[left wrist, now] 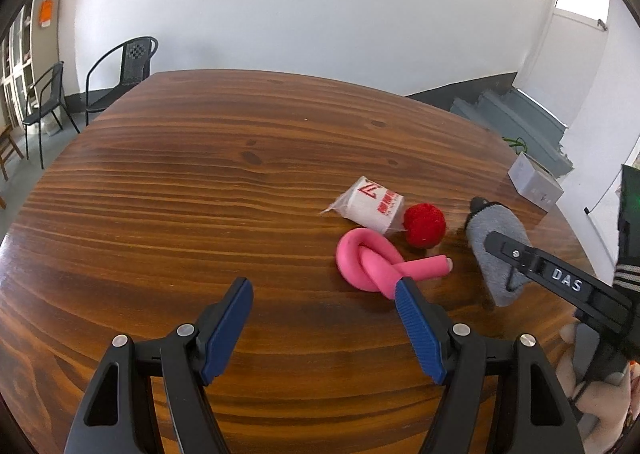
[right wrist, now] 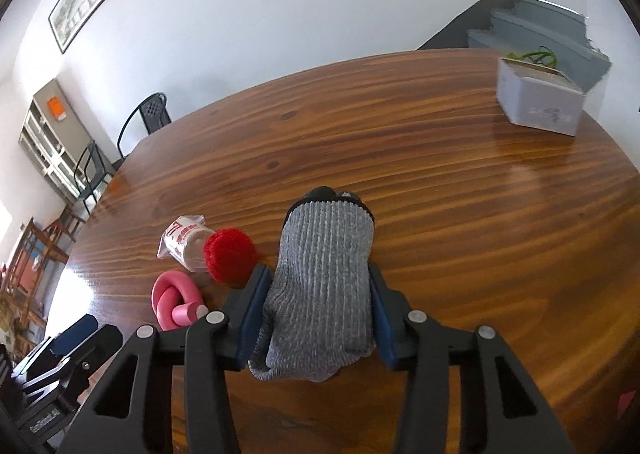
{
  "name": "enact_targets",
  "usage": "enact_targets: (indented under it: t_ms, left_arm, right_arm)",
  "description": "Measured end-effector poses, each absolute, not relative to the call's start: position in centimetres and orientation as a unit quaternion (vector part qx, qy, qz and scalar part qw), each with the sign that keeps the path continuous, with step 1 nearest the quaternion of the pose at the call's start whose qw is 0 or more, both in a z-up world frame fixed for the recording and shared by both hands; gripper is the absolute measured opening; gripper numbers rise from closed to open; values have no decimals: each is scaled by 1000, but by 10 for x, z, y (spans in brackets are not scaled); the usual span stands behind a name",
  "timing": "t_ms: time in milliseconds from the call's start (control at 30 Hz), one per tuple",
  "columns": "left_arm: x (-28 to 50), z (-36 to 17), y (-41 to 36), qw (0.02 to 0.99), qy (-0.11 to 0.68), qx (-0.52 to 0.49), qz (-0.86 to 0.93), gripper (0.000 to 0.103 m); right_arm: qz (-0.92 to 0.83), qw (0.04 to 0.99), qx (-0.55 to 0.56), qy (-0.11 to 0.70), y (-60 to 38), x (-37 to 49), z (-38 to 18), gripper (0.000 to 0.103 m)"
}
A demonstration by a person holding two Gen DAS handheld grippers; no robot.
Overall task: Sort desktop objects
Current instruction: 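Grasp the second pink knotted toy with the left gripper while the right holds the sock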
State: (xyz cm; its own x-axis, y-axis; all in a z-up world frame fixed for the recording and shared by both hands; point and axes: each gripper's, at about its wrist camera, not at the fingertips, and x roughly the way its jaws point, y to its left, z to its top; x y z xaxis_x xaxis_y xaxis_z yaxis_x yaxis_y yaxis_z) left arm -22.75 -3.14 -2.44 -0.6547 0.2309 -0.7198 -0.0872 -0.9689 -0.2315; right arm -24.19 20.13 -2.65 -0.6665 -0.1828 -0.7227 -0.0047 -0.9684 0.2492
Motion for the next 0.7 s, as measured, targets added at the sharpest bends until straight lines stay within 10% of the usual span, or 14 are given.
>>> enact_targets:
  t_ms: [700]
  left_arm:
    - [-270,-36,10,111,-82,-434,890,75]
  right_arm:
    - [-911,32,395,-115,212,-232,-26,51]
